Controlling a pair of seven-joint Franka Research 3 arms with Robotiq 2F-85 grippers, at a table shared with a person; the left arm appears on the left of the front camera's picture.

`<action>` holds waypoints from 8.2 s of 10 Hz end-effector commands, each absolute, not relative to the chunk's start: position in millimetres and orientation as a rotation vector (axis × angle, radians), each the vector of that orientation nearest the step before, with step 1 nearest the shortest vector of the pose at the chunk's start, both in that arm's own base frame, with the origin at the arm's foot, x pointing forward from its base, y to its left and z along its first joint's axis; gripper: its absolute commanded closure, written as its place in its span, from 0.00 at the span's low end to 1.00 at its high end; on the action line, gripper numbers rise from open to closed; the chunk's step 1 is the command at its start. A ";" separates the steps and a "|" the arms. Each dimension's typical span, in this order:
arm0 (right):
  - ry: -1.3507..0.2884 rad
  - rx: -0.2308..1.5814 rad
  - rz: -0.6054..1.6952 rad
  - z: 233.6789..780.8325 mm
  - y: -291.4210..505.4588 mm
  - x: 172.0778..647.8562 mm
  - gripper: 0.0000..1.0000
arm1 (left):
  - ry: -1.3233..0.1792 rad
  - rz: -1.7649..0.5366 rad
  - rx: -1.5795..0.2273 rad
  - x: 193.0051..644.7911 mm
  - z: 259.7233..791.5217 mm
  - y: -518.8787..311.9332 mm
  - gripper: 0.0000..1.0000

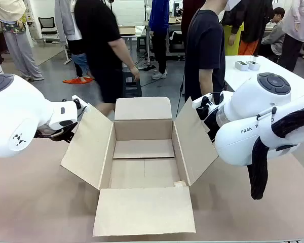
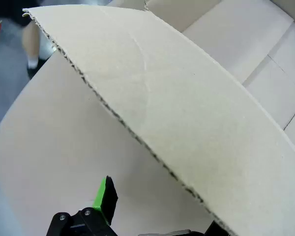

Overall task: Wrap the clocks to prevent damage.
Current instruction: Open the side flaps of the Package Box.

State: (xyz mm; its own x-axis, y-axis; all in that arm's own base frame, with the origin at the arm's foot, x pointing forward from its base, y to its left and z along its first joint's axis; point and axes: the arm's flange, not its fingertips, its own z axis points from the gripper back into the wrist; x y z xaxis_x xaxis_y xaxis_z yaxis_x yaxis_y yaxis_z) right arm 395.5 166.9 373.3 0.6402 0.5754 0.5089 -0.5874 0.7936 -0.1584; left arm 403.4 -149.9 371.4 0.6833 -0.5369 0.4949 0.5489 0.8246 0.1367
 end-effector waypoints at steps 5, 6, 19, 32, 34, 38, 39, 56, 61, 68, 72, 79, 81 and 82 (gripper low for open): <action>-0.573 0.022 0.663 373.3 166.9 395.5 0.00 | -0.549 -0.609 -0.023 403.4 371.6 -150.0 0.00; -0.573 0.022 0.663 373.3 166.9 395.5 0.00 | -0.549 -0.609 -0.023 403.4 371.6 -150.0 0.00; -0.517 -0.048 0.748 527.5 148.6 326.1 0.00 | -0.630 -0.833 0.111 395.2 549.8 -142.9 0.00; -0.684 0.207 0.935 640.6 145.2 263.3 0.00 | -0.622 -0.942 -0.131 386.1 632.9 -123.0 0.00; -0.812 0.357 0.956 656.6 100.0 270.3 0.00 | -0.662 -0.981 -0.307 404.0 649.9 -95.1 0.00; -0.948 0.436 0.915 634.6 20.5 278.3 0.00 | -0.899 -1.043 -0.564 400.7 638.8 -21.9 0.00; -0.981 0.484 0.875 627.7 5.8 276.0 0.00 | -0.980 -1.071 -0.590 392.5 632.1 -10.3 0.00; -0.917 0.463 0.858 626.8 -16.3 259.1 1.00 | -1.029 -1.126 -0.531 367.4 620.0 40.1 1.00; -0.915 0.466 0.866 630.1 -15.6 256.5 1.00 | -1.017 -1.142 -0.530 370.7 616.8 50.0 1.00; -0.714 0.528 0.574 655.6 45.9 256.6 1.00 | -0.852 -0.907 -0.476 363.3 639.2 16.9 1.00; -0.545 0.382 0.390 666.4 182.8 269.6 1.00 | -0.473 -0.708 -0.206 353.0 639.8 -109.9 1.00; -0.487 0.261 0.275 625.5 225.5 288.4 1.00 | -0.422 -0.551 -0.071 352.5 599.3 -171.2 1.00; -0.476 0.228 0.277 622.0 225.5 292.1 0.99 | -0.411 -0.534 -0.086 358.8 594.8 -175.1 1.00; -0.485 0.131 0.140 606.6 242.7 285.1 0.99 | -0.354 -0.344 0.024 358.2 582.2 -196.8 1.00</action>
